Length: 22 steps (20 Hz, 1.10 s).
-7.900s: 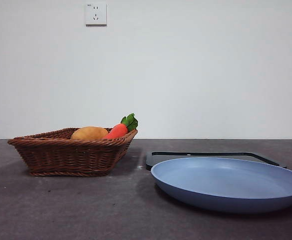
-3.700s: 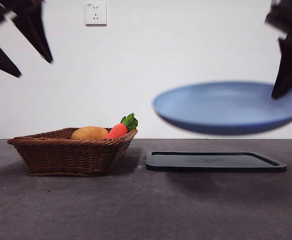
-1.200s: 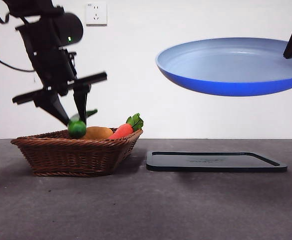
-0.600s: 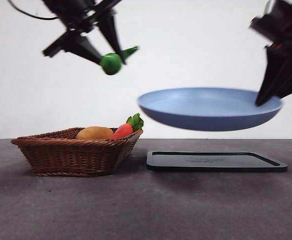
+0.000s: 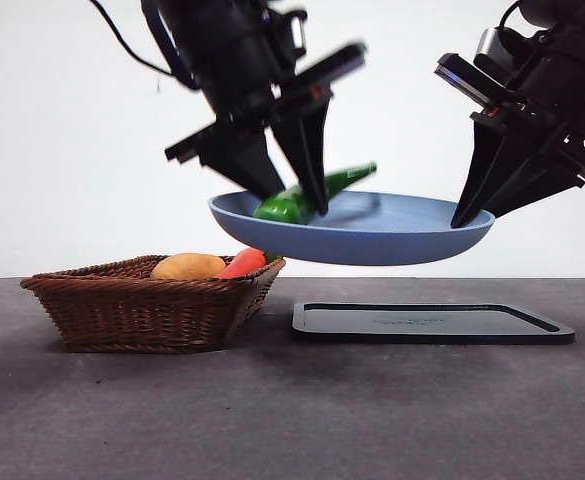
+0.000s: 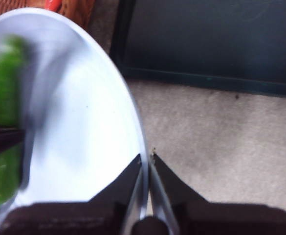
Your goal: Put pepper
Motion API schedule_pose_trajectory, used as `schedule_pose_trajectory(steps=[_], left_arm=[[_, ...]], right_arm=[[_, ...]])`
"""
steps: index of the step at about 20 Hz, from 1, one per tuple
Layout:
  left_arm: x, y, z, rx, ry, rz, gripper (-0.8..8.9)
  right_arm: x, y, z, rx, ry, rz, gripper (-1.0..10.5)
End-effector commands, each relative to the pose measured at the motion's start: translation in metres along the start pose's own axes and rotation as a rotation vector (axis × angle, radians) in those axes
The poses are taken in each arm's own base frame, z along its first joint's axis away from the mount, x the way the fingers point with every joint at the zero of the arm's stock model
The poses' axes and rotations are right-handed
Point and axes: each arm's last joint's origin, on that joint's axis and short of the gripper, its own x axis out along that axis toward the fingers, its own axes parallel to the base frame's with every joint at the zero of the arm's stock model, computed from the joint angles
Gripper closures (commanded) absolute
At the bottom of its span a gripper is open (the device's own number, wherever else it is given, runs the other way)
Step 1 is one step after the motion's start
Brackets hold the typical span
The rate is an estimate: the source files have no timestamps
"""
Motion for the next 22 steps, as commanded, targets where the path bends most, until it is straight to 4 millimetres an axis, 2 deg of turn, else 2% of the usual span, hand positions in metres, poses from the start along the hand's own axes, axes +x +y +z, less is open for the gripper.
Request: schedule_pose_trajectory(steps=[1,4,9,12,17,22], left_arm=[[0.008,-0.002,0.002,0.029,0.008,0.026,6.73],[0.01,-0.004,0.001,0.035,0.006,0.036,6.03],[0.009,-0.004,0.0,0.033,0.019,0.01,6.03],[-0.004,-0.009,0.001,0.04,0.01,-0.08,5.63],[-0.055,-0.014,0.001,0.086,-0.108,-0.104,5.63],[-0.131,-0.019,-0.012,0.155,-0.283,-0.136,5.64]], right_arm=[[0.001,0.003,0.003,0.005,-0.005,0.01,9.4],[0.002,0.005,0.002,0.001,0.004,0.013,9.4],[0.002,0.005,0.0,0.006,0.024,0.009,9.4],[0.002,0.004,-0.001,0.011,0.04,0.003,9.4],[0.002,0.004,-0.002,0.017,0.044,0.0,9.4],[-0.005,-0.011,0.007,0.078,-0.02,-0.024,9.4]])
